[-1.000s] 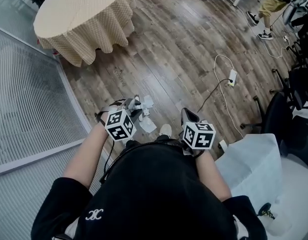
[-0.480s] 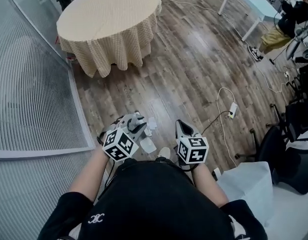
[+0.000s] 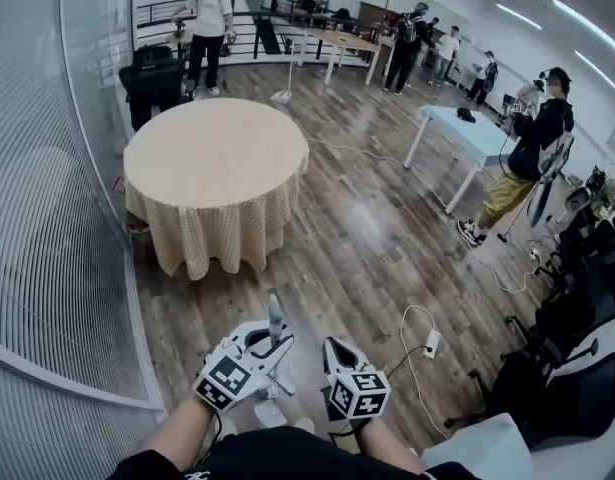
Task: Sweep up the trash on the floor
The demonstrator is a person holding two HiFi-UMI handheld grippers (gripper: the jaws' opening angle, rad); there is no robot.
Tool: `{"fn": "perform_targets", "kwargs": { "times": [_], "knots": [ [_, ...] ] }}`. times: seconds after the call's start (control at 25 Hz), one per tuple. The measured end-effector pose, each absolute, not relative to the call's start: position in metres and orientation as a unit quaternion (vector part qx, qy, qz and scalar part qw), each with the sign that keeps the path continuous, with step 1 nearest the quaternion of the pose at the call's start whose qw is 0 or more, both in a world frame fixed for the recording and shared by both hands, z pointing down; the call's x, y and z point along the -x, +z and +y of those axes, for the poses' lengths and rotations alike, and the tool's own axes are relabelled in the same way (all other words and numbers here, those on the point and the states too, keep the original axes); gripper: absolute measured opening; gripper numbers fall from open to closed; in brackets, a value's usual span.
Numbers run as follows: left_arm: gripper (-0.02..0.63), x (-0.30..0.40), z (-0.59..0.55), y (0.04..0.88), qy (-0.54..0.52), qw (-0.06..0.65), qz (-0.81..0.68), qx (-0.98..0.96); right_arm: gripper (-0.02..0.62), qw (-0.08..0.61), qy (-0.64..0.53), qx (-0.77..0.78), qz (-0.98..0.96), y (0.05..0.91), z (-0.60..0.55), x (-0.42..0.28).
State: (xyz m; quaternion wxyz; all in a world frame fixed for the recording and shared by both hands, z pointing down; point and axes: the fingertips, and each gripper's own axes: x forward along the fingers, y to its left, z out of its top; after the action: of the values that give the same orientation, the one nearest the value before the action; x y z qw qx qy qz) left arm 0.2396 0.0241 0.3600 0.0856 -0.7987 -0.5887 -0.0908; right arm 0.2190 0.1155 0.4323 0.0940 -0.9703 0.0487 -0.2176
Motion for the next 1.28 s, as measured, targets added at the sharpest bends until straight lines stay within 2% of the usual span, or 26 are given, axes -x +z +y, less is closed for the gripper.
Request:
{"fn": "perform_targets", "kwargs": {
  "times": [0.28,0.52,1.28],
  "knots": [
    [0.074,-0.246,0.035,0.354,-0.089,0.069,-0.563,0.819,0.012,0.045,-0.128,0.99,0.035,0.378,0.114,-0.234],
    [0.074,-0.247,0.041,0.356,-0.094,0.075,-0.54,0.833,0.012,0.032,-0.09,0.995,0.032,0.352,0.114,-0.229],
    [0.074,-0.263,0.046,0.369,-0.122,0.066,-0.512,0.848,0.014,0.046,-0.106,0.992,0.046,0.361,0.118,-0.231]
  ]
}}
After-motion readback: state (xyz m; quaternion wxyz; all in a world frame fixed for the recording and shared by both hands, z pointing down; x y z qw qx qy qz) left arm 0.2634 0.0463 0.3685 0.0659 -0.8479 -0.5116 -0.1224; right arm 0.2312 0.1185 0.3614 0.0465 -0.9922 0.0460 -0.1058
